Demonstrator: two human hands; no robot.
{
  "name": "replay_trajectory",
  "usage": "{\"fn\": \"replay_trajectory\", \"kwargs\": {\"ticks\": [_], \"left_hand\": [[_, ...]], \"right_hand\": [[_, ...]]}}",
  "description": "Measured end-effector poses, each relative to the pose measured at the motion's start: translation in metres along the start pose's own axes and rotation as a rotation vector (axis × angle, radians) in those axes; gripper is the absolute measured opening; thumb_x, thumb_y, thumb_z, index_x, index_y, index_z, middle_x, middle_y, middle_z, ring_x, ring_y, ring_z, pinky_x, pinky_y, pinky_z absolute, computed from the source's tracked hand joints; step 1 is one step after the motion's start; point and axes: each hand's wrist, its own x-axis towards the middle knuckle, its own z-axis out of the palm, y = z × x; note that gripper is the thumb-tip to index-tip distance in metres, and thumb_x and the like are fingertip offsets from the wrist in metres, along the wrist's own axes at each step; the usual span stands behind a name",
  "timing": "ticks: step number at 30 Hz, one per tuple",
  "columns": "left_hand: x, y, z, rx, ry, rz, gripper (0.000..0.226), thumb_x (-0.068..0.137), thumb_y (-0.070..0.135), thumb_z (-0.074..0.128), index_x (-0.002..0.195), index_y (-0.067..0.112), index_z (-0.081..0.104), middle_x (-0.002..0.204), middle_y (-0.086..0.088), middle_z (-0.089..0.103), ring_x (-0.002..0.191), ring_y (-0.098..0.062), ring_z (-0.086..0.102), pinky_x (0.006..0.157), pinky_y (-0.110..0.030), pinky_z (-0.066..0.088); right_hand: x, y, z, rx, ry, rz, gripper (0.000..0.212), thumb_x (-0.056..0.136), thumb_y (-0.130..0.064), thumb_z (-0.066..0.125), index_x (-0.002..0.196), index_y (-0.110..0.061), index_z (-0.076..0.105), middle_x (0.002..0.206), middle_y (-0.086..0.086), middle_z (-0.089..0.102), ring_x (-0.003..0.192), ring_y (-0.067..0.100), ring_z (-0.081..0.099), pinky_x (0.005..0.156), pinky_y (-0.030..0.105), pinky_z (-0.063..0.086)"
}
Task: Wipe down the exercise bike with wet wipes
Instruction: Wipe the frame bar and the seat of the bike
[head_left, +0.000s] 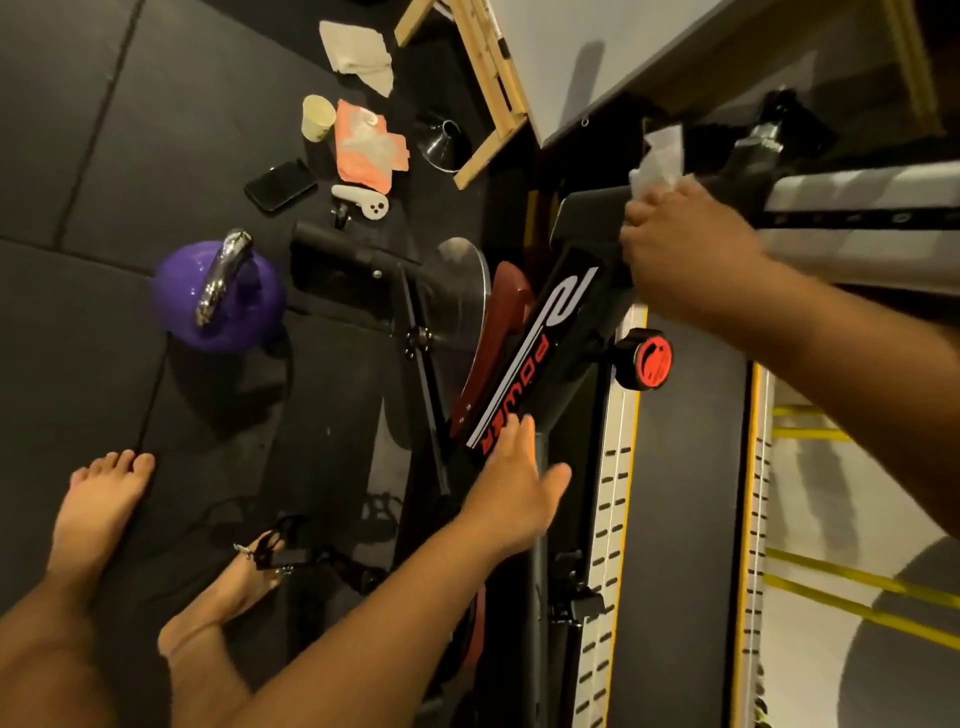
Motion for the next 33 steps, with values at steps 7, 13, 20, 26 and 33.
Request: {"fn": "replay_trajectory", "kwargs": {"ticks": [7, 13, 20, 26, 33], "left_hand": [[0.000, -0.021, 0.046, 0.069, 0.055, 0.007, 0.092, 0.098, 0.035, 0.052, 0.153, 0.015, -0.020, 0.158, -0.012, -0.029, 0.142, -0.033, 0.031, 0.112, -0.040, 0.037], [-0.005, -0.429, -0.197, 0.787, 0.541, -0.334, 0.054, 0.071, -0.002, 0.078, 0.110, 0.004, 0.042, 0.093, -0.018, 0.047, 0.087, -0.041, 0.055, 0.067, -0.049, 0.046], [-0.035, -0.105, 0.013, 0.299, -0.016, 0.073, 0.079, 0.100, 0.035, 0.051, 0.157, 0.017, 0.000, 0.164, 0.001, -0.006, 0.149, -0.011, 0.003, 0.118, -0.029, 0.012], [-0.045, -0.134, -0.014, -0.134, 0.236, -0.281, 0.043, 0.101, 0.024, 0.049, 0.143, 0.019, 0.048, 0.139, -0.004, 0.056, 0.129, -0.019, 0.051, 0.107, -0.033, 0.041], [-0.028, -0.086, -0.010, -0.194, 0.190, -0.122, 0.046, 0.102, 0.027, 0.046, 0.147, 0.019, 0.041, 0.146, -0.005, 0.048, 0.136, -0.016, 0.043, 0.112, -0.033, 0.036]], "right_hand": [[0.002, -0.153, 0.043, 0.240, -0.212, -0.275, 0.026, 0.092, -0.021, 0.049, 0.109, -0.013, 0.068, 0.117, 0.010, 0.062, 0.117, 0.034, 0.049, 0.104, 0.046, 0.037], [-0.009, -0.186, 0.043, 0.221, -0.339, -0.379, 0.032, 0.097, -0.023, 0.048, 0.124, -0.008, 0.057, 0.119, 0.010, 0.061, 0.111, 0.032, 0.058, 0.082, 0.035, 0.048], [-0.006, -0.183, 0.069, -0.103, -0.215, -0.144, 0.065, 0.098, -0.041, 0.021, 0.153, -0.006, 0.015, 0.161, 0.018, 0.005, 0.148, 0.035, 0.002, 0.119, 0.050, 0.001], [-0.073, -0.248, 0.070, 0.006, -0.235, -0.583, 0.058, 0.099, -0.037, 0.029, 0.151, -0.010, 0.027, 0.159, 0.013, 0.019, 0.148, 0.030, 0.010, 0.120, 0.046, 0.008], [-0.029, -0.181, 0.073, -0.006, -0.011, -0.168, 0.059, 0.095, -0.037, 0.024, 0.144, -0.010, 0.041, 0.150, 0.016, 0.037, 0.141, 0.034, 0.027, 0.116, 0.050, 0.013]]}}
